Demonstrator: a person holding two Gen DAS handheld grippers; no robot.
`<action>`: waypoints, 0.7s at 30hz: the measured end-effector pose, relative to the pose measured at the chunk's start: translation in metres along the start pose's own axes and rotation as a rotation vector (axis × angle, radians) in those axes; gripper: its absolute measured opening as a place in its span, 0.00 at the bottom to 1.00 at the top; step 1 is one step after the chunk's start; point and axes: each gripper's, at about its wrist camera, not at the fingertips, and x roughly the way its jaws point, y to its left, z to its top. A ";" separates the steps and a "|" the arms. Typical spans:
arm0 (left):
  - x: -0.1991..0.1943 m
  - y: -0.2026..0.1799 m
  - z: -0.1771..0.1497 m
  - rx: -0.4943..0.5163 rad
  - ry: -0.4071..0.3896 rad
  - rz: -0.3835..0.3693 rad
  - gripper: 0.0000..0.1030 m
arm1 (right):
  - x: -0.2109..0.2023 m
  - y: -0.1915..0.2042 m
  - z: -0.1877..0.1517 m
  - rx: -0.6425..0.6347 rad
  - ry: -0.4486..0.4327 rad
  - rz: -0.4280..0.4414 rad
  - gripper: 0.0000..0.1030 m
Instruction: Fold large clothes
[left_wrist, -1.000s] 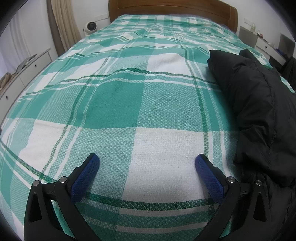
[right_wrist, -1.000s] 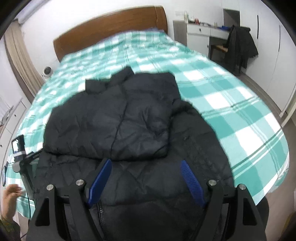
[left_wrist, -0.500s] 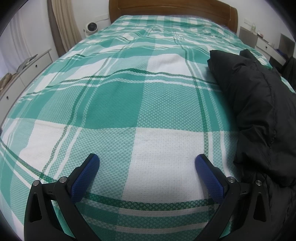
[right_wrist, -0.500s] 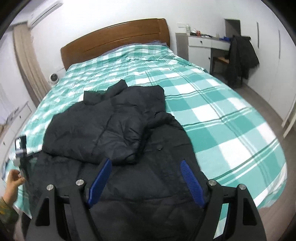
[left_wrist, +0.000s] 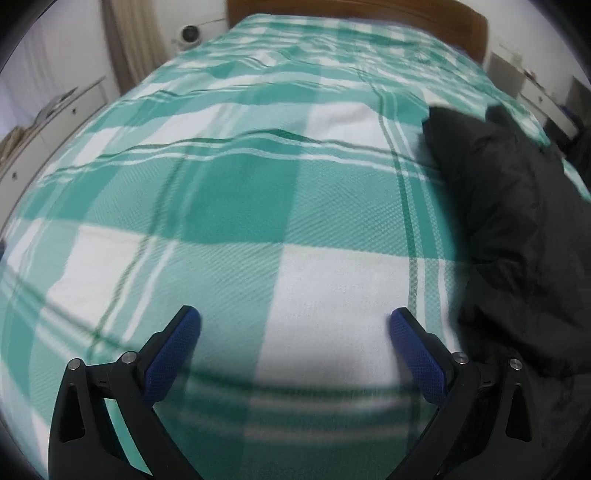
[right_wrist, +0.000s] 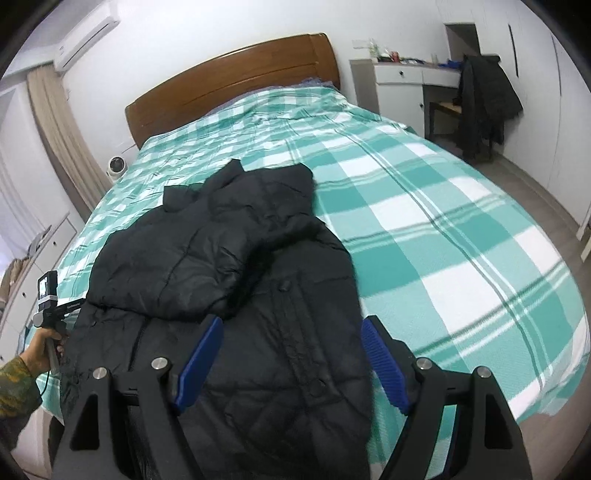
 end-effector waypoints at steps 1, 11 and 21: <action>-0.019 0.006 -0.005 -0.020 -0.032 -0.025 0.99 | -0.002 -0.004 0.000 -0.010 0.007 -0.004 0.77; -0.154 0.027 -0.102 -0.011 -0.015 -0.349 0.99 | 0.006 -0.034 -0.007 -0.084 0.115 -0.028 0.77; -0.151 -0.029 -0.195 0.000 0.166 -0.459 0.99 | 0.024 -0.038 -0.036 -0.152 0.312 0.080 0.77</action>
